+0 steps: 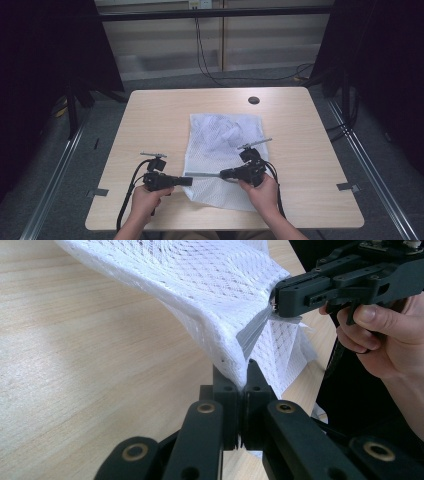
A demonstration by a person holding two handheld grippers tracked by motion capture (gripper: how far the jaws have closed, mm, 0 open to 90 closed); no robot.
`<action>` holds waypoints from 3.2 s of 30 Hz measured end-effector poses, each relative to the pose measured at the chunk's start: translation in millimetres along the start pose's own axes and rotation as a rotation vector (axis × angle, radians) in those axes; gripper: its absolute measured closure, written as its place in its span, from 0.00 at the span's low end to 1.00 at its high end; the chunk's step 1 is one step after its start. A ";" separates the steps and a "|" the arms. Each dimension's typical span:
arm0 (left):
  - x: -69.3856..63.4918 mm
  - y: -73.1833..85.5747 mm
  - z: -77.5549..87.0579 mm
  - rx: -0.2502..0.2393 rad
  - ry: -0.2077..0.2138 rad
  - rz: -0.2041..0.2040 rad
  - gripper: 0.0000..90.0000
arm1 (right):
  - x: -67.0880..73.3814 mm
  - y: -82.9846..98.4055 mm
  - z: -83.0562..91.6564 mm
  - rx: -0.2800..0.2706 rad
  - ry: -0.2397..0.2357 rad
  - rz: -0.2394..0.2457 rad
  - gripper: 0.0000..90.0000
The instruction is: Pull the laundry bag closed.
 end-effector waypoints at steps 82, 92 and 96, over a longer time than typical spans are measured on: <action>2.8 0.9 6.5 -0.017 -0.006 0.030 0.99 | -31.1 12.9 33.3 -0.012 0.063 -0.025 0.96; 3.6 1.0 6.9 -0.013 -0.012 0.025 0.99 | -32.3 14.1 38.1 -0.003 0.081 -0.020 0.97; 4.0 1.2 7.0 -0.012 -0.011 0.023 0.99 | -34.0 14.6 40.5 -0.004 0.082 -0.025 0.96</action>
Point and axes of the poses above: each handheld gripper's, and its own axes: z roughly backward along the jaws, y roughly out of its underside, x roughly to its left, the point moved 4 cm from there along -z, roughly forward along the jaws, and after that the axes turned 1 degree about -x, right-handed, at the moved point
